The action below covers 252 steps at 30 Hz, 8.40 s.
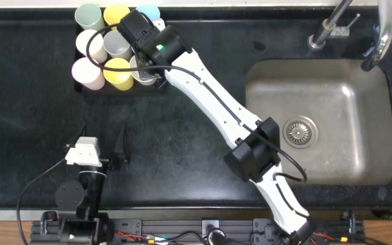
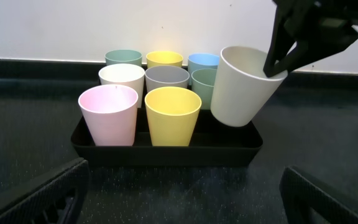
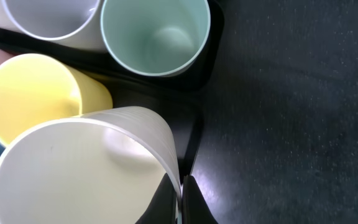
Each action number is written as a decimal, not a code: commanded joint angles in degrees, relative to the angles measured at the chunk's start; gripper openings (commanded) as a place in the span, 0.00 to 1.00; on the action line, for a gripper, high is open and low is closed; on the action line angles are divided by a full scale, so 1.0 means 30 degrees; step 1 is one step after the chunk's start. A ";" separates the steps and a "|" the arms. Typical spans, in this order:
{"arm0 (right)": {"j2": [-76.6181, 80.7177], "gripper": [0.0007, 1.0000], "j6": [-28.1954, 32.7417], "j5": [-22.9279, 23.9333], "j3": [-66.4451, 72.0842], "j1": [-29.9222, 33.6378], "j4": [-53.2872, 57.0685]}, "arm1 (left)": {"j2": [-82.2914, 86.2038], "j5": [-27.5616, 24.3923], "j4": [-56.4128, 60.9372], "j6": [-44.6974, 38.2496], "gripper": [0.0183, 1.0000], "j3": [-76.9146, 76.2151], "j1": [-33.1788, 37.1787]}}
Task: Store Cups
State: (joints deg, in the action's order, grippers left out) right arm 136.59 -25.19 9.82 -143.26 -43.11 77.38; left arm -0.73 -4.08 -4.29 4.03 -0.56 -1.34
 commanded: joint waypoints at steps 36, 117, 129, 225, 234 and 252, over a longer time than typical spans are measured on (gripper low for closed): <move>0.1836 0.05 0.0415 -0.0474 0.0095 0.0321 -0.0372 | 0.0189 -0.0124 -0.0044 -0.0342 1.00 0.0036 0.0146; -2.2243 1.00 -0.1829 0.1100 2.4764 0.9377 -1.2670 | 0.0189 -0.0117 -0.0044 -0.0342 1.00 0.0036 0.0146; -2.7911 1.00 -0.1829 0.1231 3.3740 1.2145 -1.6764 | 0.0189 -0.0124 -0.0044 -0.0342 1.00 0.0036 0.0146; -4.5484 1.00 0.6710 -0.2492 4.7670 1.4732 -2.4298 | 0.0189 -0.0124 -0.0044 -0.0342 1.00 0.0036 0.0146; -4.5484 1.00 0.7125 -0.2922 4.7670 1.4003 -2.4247 | 0.0189 -0.0124 -0.0044 -0.0342 1.00 0.0036 0.0146; -4.5484 1.00 0.6615 -0.2907 4.7670 1.3916 -2.4312 | 0.0189 -0.0117 -0.0044 -0.0342 1.00 0.0036 0.0146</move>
State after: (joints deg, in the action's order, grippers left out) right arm 0.84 -3.75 1.48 -1.06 -1.23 4.75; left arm -0.73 -4.10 -4.29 4.03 -0.56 -1.34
